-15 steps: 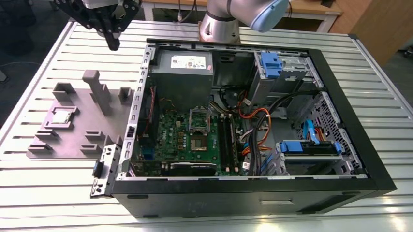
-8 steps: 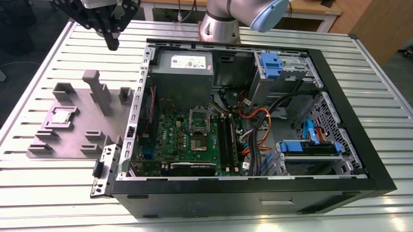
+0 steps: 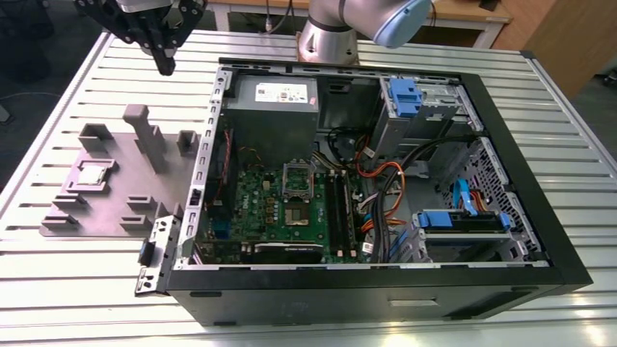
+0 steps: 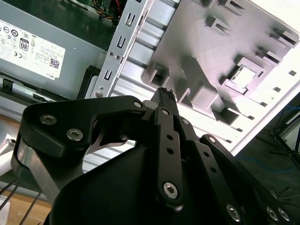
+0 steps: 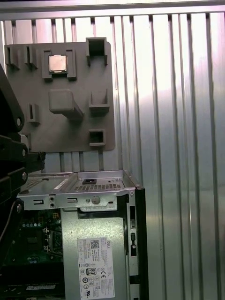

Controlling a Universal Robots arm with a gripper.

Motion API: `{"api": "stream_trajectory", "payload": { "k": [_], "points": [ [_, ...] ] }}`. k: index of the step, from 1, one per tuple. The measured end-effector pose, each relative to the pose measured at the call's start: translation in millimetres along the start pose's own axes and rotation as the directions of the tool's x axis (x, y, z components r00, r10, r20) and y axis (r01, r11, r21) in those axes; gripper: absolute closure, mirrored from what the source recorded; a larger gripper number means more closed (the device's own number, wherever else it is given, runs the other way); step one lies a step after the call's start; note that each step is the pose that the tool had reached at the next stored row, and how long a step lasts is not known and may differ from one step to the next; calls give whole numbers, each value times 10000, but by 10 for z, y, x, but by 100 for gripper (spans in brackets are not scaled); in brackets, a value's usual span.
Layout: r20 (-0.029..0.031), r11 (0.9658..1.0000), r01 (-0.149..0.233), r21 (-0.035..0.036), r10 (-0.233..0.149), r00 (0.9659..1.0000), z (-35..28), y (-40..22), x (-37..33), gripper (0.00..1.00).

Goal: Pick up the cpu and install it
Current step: 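Reach for the cpu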

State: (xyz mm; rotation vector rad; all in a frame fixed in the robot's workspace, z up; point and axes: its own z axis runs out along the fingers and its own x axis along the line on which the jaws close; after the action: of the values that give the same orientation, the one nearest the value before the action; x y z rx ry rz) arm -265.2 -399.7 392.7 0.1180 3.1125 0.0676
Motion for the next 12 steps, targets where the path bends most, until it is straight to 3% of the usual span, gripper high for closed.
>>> {"api": "stream_trajectory", "payload": {
  "k": [12],
  "points": [
    [1, 10000, 0, 0, 0, 10000, -1, -3, 39, 89]
  ]
}}
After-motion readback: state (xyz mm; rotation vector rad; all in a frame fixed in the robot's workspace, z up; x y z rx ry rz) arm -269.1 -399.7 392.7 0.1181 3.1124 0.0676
